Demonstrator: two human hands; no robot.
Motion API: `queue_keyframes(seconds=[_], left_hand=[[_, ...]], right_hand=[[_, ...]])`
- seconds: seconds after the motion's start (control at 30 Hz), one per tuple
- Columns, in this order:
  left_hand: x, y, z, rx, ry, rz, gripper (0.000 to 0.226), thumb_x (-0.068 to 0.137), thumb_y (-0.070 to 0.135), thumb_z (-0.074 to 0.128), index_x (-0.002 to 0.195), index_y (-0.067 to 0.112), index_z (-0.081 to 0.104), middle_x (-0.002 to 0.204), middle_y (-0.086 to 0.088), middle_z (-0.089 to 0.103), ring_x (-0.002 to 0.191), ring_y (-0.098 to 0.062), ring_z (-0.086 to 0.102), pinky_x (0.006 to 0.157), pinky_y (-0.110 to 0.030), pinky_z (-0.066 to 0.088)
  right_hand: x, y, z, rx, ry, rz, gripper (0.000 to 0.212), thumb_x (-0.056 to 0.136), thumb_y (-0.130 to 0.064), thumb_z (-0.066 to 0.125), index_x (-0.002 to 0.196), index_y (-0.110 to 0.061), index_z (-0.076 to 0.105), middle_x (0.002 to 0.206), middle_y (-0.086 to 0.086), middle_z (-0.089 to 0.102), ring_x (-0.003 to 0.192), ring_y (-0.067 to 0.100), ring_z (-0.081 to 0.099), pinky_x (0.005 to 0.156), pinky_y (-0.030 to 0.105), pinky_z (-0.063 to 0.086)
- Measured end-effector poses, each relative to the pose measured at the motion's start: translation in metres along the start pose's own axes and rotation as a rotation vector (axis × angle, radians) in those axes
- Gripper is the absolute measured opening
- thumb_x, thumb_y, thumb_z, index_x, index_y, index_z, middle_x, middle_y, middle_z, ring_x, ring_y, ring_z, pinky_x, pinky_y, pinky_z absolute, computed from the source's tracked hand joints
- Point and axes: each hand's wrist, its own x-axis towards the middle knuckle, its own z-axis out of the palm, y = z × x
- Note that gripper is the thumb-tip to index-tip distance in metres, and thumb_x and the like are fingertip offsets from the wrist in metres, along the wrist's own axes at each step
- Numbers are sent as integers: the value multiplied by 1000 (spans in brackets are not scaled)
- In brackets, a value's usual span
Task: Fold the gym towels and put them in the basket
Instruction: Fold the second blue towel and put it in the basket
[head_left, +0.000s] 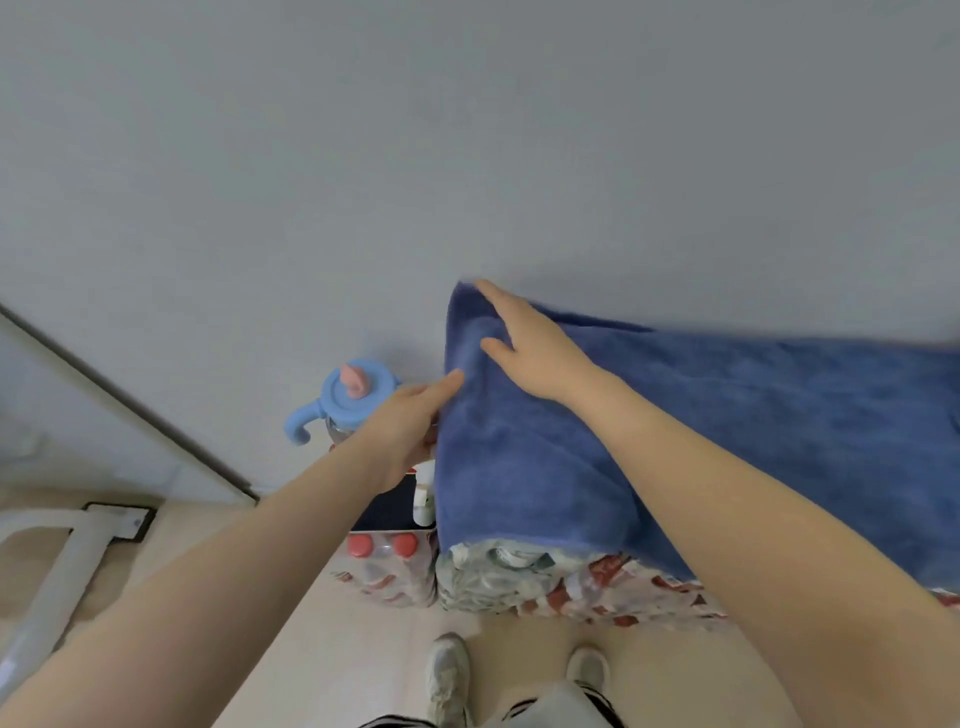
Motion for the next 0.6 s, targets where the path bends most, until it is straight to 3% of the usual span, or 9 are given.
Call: queue_keyframes(seconds=[0.13,0.27,0.37,0.43,0.53,0.6], left_hand=[[-18,-24,-5,63,-51,-80,40,85,39,61,109,8,63,103,-9,69,96,-24,64,86,-34,51],[-38,-42,-10,59,-63,-135,52,74,42,71,112,7,62,102,-11,69,92,-25,61,97,-41,47],[-54,-52,0,104,-36,-77,27,81,34,68,94,10,62,86,-5,70,77,-19,64,76,-30,54],[-64,-56,12,106,91,5,16,85,23,64,87,8,59,81,-6,67,72,-19,61,68,-29,53],[-77,-60,31,238,346,177,14,87,15,57,76,7,52,71,-8,52,64,-18,45,58,-27,39],[-88,-59,47,278,423,294,15,90,14,51,75,11,50,71,-4,49,63,-15,41,58,-26,33]], right_hand=[[-32,10,14,-84,12,52,52,96,-19,43,145,-15,26,154,2,26,141,19,25,116,38,20],[-54,17,17,-181,-8,72,49,97,-23,42,144,-17,31,155,3,22,142,18,20,118,39,12],[-69,21,15,-186,5,75,49,97,-23,43,144,-17,31,155,3,22,143,18,18,118,38,9],[-82,24,11,-188,24,76,49,97,-23,42,144,-17,30,155,3,21,144,19,16,119,37,7],[-108,33,1,-193,26,85,50,97,-23,42,145,-18,29,155,2,20,145,19,12,119,37,5],[-128,45,-9,-186,31,101,50,97,-23,43,144,-19,29,155,2,20,145,19,11,119,37,6]])
